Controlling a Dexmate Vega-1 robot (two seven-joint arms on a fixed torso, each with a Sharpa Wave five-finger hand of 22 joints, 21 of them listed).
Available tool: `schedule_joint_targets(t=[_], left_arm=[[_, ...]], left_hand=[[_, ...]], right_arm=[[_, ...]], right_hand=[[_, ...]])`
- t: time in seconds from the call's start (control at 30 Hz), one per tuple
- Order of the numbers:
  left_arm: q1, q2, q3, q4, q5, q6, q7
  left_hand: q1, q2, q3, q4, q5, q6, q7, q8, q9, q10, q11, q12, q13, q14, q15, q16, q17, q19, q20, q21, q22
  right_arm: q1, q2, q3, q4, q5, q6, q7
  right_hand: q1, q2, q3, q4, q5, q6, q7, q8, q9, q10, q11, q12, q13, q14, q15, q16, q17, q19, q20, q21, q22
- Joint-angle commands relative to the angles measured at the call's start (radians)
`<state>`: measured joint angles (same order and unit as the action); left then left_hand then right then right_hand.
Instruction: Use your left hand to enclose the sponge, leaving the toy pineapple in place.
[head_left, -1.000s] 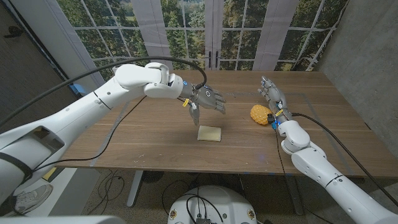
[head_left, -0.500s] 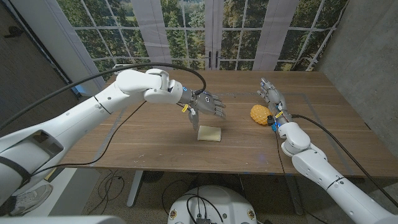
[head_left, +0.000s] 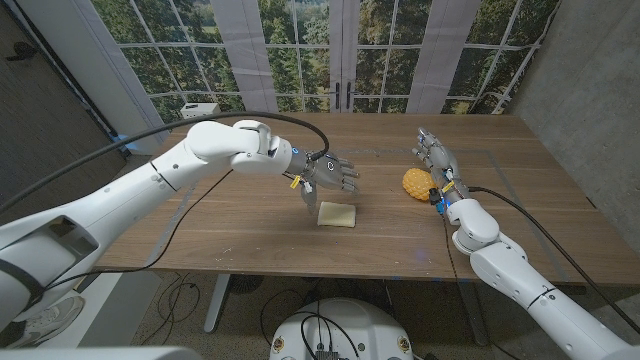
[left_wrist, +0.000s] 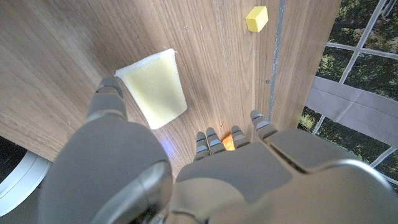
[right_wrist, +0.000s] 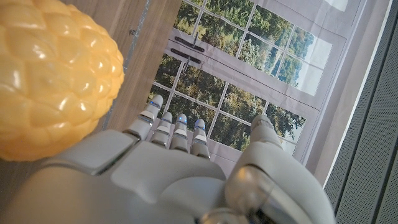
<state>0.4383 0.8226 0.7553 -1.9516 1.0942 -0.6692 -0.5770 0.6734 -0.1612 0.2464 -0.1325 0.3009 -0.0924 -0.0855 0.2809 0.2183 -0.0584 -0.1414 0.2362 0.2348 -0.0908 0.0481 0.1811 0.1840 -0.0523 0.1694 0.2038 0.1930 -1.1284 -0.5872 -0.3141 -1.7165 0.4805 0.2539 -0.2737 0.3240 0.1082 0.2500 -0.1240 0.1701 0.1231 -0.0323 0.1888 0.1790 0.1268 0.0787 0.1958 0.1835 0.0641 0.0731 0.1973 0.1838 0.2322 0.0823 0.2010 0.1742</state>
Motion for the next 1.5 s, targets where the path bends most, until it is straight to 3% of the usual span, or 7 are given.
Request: schedule_joint_targets(t=[0.03,0.97,1.17,1.33,1.5], left_arm=[[0.002,-0.006,0.012,0.025,-0.006,0.020,-0.028],[-0.058,-0.053,0.082,0.140,-0.023,-0.015,-0.011],[-0.046,-0.041,0.080,0.133,-0.003,0.003,0.012],[-0.024,-0.020,0.078,0.114,0.053,0.008,0.093],[-0.017,-0.011,0.083,0.094,0.079,0.015,0.087]], left_hand=[[0.004,0.008,-0.005,0.001,0.009,0.010,-0.004,0.005,0.003,0.012,-0.006,0.005,0.004,-0.008,-0.002,0.005,0.001,-0.002,0.000,0.003,0.004],[0.016,0.017,-0.022,0.004,0.021,0.011,0.000,-0.001,0.002,0.009,-0.003,0.005,0.005,-0.019,-0.001,0.004,0.000,-0.011,0.004,0.004,0.005],[0.021,0.020,-0.024,0.003,0.023,0.014,-0.004,-0.001,0.002,0.011,-0.006,0.006,0.005,-0.023,-0.008,0.004,0.000,-0.011,0.002,0.005,0.005],[0.026,0.023,-0.025,0.003,0.025,0.016,-0.003,-0.001,0.002,0.012,-0.006,0.007,0.005,-0.025,-0.008,0.003,0.000,-0.010,0.002,0.006,0.005],[0.030,0.027,-0.026,0.003,0.027,0.019,-0.003,-0.001,0.002,0.014,-0.005,0.008,0.005,-0.024,-0.009,0.004,0.000,-0.009,0.003,0.007,0.005]], right_arm=[[-0.010,-0.002,0.001,-0.009,-0.004,-0.001,-0.006],[0.031,0.025,-0.017,0.060,0.009,0.012,0.016],[0.038,0.027,-0.019,0.070,0.012,0.013,0.020],[0.048,0.029,-0.023,0.079,0.012,0.014,0.026],[0.055,0.028,-0.025,0.081,0.012,0.013,0.028]], right_hand=[[-0.007,0.000,-0.002,0.001,0.005,0.008,0.002,0.000,0.003,0.010,-0.001,0.000,0.005,0.003,0.006,-0.001,0.002,0.011,0.000,0.001,0.004],[-0.007,0.000,-0.003,0.001,0.005,0.007,0.001,-0.001,0.003,0.010,0.000,-0.001,0.006,0.003,0.007,-0.002,0.002,0.011,0.000,0.001,0.004],[-0.007,-0.001,-0.004,0.001,0.005,0.007,0.002,-0.001,0.003,0.010,-0.001,-0.001,0.006,0.003,0.008,-0.002,0.002,0.011,0.000,0.001,0.004],[-0.008,-0.001,-0.004,0.001,0.005,0.008,0.002,0.000,0.003,0.010,0.000,-0.001,0.006,0.003,0.007,-0.002,0.002,0.011,0.000,0.001,0.004],[-0.008,-0.001,-0.005,0.001,0.005,0.008,0.001,0.000,0.003,0.011,0.000,-0.001,0.006,0.003,0.007,-0.002,0.002,0.011,0.000,0.000,0.004]])
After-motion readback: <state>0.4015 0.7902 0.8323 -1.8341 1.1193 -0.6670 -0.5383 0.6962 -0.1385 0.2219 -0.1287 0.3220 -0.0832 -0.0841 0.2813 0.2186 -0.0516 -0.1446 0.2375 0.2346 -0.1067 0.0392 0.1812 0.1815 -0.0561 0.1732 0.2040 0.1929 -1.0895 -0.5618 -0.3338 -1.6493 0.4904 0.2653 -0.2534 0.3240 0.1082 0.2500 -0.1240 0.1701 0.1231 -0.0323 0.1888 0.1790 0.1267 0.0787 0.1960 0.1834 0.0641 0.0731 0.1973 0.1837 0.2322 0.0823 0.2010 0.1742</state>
